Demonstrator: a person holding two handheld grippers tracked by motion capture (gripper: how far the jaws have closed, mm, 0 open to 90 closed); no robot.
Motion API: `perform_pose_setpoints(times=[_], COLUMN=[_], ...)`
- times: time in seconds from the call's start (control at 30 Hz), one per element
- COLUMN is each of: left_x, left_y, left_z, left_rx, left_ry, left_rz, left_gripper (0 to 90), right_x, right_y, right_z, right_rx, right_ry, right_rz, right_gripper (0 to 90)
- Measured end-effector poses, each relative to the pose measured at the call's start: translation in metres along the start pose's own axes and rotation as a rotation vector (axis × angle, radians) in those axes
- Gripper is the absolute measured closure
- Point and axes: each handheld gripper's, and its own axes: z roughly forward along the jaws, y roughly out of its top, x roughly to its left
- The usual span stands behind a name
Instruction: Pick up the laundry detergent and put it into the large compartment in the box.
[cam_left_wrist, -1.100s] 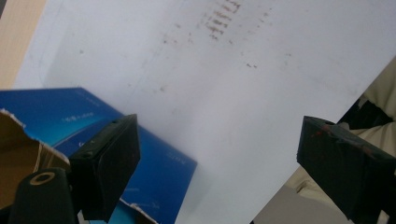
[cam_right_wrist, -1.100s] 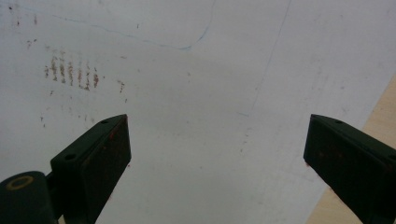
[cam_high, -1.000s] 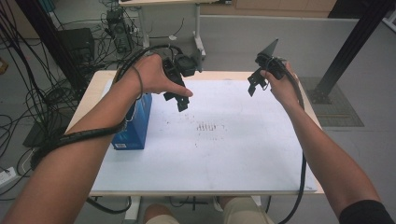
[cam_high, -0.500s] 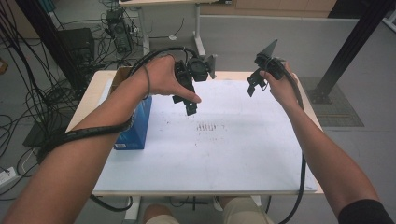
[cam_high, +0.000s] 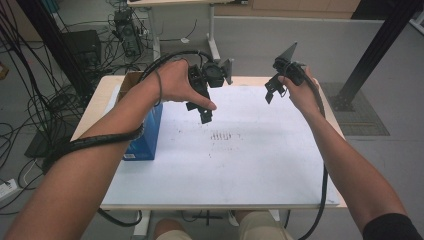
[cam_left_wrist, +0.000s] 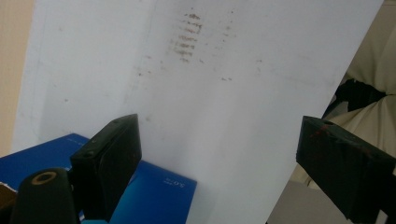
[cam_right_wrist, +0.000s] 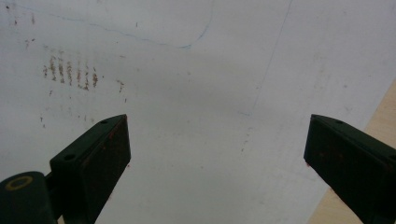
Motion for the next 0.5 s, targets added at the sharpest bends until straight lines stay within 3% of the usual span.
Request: perform_pose_setpoints(times=[0.5], left_x=[-0.0005], left_y=[0.0023], left_z=[-0.0002], left_rx=[-0.004], left_ry=[-0.002], left_rz=[0.007], left_gripper=[14.5], right_x=[0.0001], right_y=[-0.0014], right_z=[-0.0011], right_rx=[-0.002], right_ry=[0.001], right_rz=[-0.003], right_gripper=[7.3])
